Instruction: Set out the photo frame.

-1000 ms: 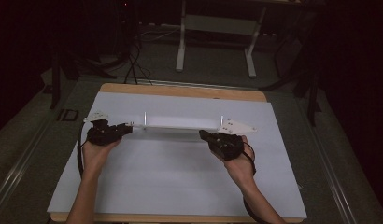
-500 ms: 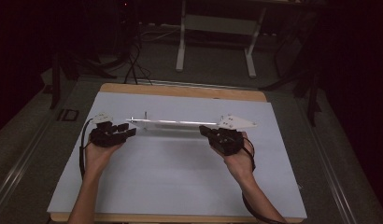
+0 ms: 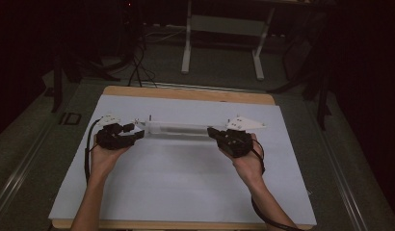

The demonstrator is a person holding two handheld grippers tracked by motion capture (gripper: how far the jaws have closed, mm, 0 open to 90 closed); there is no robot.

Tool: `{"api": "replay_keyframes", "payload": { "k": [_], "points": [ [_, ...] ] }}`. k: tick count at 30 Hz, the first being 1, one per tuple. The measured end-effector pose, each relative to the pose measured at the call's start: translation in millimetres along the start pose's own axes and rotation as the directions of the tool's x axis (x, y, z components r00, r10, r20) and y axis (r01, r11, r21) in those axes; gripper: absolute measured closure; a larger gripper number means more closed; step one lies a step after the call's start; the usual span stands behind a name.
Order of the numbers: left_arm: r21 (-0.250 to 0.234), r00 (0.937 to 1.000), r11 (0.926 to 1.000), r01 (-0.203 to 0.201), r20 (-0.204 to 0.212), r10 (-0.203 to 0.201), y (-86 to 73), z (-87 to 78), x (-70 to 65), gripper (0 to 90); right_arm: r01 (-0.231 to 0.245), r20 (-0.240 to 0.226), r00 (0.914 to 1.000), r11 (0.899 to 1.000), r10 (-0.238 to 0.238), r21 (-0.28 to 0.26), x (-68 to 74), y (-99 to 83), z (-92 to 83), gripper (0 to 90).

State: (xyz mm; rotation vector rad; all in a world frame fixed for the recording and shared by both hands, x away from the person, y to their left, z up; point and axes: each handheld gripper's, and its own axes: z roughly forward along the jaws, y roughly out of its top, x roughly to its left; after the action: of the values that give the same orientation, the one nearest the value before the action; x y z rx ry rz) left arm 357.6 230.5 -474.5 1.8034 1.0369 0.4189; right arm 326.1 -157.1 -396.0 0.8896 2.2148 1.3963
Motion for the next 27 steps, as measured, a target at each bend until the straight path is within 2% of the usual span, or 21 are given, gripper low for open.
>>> {"api": "replay_keyframes", "payload": {
  "k": [4, 9, 10, 13, 15, 16, 17, 19, 21, 27],
  "points": [
    [-0.011, 0.9993, 0.9993, -0.037, -0.006, 0.037, 6.5, 5.9, -6.2, 34.4, -0.009, 0.006, 0.9999, 1.000, 0.009, -0.002, -3.4, -0.3, 0.3, 90.0],
    [-0.030, 0.9976, 0.9972, -0.069, 0.008, 0.069, 15.6, 10.4, -10.6, 33.8, -0.011, 0.011, 0.9999, 1.000, 0.011, -0.002, -6.9, -0.5, 1.1, 90.0],
    [-0.036, 0.9952, 0.9946, -0.097, 0.010, 0.098, 17.6, 14.5, -11.4, 33.5, -0.013, 0.018, 0.9997, 1.000, 0.013, 0.004, -9.6, -0.3, 1.9, 90.0],
    [-0.050, 0.9926, 0.9916, -0.120, 0.017, 0.120, 18.4, 17.0, -8.8, 33.1, -0.021, 0.026, 0.9995, 1.000, 0.020, 0.006, -13.7, 0.8, 2.1, 90.0],
    [-0.050, 0.9926, 0.9916, -0.120, 0.017, 0.120, 18.4, 17.0, -8.8, 33.0, -0.023, 0.025, 0.9994, 1.000, 0.023, 0.006, -15.5, 1.0, 2.1, 90.0],
    [-0.067, 0.9911, 0.9897, -0.127, 0.034, 0.129, 17.8, 19.5, -6.3, 33.2, -0.022, 0.032, 0.9993, 1.000, 0.022, 0.007, -18.0, 1.1, 1.9, 90.0],
    [-0.067, 0.9911, 0.9897, -0.127, 0.034, 0.129, 17.8, 19.5, -6.3, 33.4, -0.026, 0.030, 0.9992, 1.000, 0.026, 0.008, -19.0, 1.1, 1.9, 90.0],
    [-0.081, 0.9900, 0.9897, -0.118, 0.068, 0.124, 16.7, 24.2, -5.1, 35.8, -0.024, 0.034, 0.9992, 1.000, 0.023, 0.013, -20.8, 1.0, 2.1, 90.0],
    [-0.082, 0.9899, 0.9902, -0.113, 0.076, 0.120, 16.4, 25.5, -4.6, 37.7, -0.025, 0.035, 0.9991, 1.000, 0.024, 0.014, -21.5, 1.0, 2.3, 90.0],
    [-0.075, 0.9909, 0.9914, -0.107, 0.074, 0.113, 19.6, 29.8, -2.7, 40.3, -0.033, 0.058, 0.9978, 0.999, 0.032, 0.018, -31.2, -1.1, 0.7, 90.0]
  ]
}}
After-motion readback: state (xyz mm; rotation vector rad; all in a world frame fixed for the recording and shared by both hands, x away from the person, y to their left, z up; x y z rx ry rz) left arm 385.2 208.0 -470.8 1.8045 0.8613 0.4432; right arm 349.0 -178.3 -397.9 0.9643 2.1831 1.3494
